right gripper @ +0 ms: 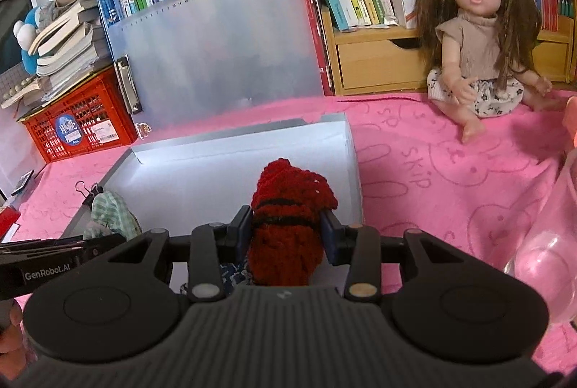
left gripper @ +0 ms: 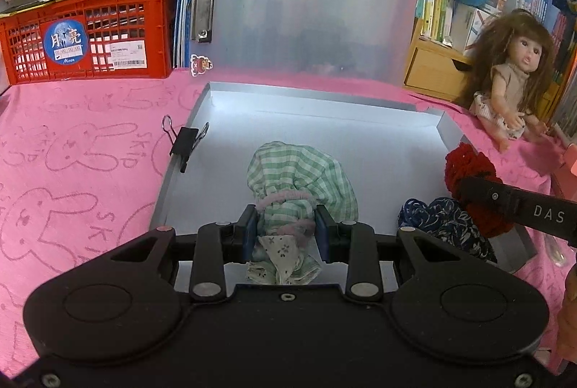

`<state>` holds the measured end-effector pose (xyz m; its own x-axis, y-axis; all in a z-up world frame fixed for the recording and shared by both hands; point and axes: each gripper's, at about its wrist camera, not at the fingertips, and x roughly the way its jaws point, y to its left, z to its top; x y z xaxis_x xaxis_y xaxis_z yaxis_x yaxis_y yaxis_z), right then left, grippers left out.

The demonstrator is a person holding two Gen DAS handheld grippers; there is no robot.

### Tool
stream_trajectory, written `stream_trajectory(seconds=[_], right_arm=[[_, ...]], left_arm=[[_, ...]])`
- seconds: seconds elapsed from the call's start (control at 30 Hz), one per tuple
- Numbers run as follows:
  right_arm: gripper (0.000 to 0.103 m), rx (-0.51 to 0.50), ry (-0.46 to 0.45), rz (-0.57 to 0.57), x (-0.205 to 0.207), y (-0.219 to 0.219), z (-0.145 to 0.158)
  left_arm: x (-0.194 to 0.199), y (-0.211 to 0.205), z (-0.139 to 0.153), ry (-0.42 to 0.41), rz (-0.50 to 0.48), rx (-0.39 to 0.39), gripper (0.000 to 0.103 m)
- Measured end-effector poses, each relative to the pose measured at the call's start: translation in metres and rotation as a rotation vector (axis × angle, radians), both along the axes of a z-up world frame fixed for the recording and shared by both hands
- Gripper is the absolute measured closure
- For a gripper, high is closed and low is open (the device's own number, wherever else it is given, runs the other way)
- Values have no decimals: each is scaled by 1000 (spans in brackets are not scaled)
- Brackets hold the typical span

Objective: Organize objects
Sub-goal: 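Carry the gingham cloth and red knitted item into the white tray with both tools, then open both tools to release the cloth and knitted item in the tray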

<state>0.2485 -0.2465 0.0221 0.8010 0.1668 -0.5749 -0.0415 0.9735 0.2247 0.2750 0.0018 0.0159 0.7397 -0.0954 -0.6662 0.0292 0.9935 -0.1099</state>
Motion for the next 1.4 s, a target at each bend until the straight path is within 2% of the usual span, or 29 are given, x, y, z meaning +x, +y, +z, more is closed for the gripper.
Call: stream_trajectory(seconds=[0.27, 0.4, 0.47, 0.53, 0.63, 0.83, 1.17, 1.4], right_arm=[[58, 4, 19, 2, 3, -2, -6], [53, 7, 20, 0, 3, -3, -5], [44, 5, 17, -1, 1, -2, -4], [39, 10, 12, 4, -1, -3, -2], [36, 12, -4, 12, -5, -4, 3], [29, 0, -42, 29, -17, -3, 17], [17, -17, -90, 77, -50, -6, 38], [15, -29, -131, 118, -82, -8, 47]], left_arm=[[0, -2, -2, -4, -7, 12, 71], [-1, -1, 0, -5, -12, -2, 69], [-3, -2, 2, -9, -15, -6, 66], [-5, -2, 5, -16, -22, -9, 57], [-10, -4, 10, -29, -30, -8, 45], [-25, -8, 26, -72, -56, 19, 27], [-71, -3, 49, -141, -114, 5, 20], [-107, 1, 55, -167, -160, -5, 16]])
